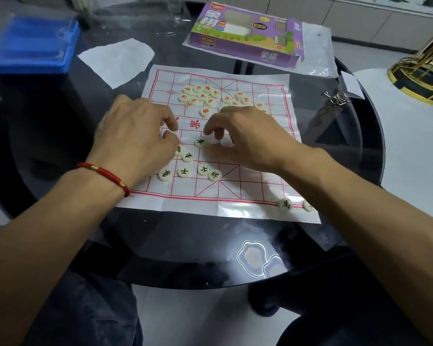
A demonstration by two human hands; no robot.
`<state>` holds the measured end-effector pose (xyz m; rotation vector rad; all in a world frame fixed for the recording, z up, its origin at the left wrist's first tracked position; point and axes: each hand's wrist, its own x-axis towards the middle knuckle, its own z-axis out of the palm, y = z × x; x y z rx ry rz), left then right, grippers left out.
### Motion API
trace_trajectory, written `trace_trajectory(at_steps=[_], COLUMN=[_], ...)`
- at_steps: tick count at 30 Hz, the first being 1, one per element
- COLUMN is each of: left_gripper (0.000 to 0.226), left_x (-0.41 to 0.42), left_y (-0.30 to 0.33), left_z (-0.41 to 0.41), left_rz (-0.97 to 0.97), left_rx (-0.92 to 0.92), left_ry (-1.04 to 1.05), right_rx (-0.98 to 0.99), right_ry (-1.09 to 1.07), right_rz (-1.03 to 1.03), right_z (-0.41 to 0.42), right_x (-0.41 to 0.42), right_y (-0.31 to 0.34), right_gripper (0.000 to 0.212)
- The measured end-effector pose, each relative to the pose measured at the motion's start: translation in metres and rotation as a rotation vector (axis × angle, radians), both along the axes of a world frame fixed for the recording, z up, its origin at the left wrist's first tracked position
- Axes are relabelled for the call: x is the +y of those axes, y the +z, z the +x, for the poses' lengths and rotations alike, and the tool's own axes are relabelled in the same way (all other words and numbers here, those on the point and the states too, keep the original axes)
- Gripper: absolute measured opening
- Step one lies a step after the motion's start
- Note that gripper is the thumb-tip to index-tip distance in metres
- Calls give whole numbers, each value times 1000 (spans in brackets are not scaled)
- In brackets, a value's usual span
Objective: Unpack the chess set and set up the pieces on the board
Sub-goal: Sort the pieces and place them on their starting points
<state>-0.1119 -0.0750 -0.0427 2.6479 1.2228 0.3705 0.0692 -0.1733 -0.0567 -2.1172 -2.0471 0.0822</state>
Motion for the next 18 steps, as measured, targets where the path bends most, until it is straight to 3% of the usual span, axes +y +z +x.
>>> trace_trajectory(at_steps=[11, 18], left_gripper=[27, 25], left_x=[5, 16], left_y=[-5, 0], left_z=[-5, -12], left_rz=[0, -5], left_rx=[-32, -74], left_ry=[-1, -5], right_rx=[3, 27], right_ry=[32, 33], right_rz=[6, -82], right_z=[1, 20], right_x=[11, -16], right_y=[-2, 15], right_gripper=[25, 30])
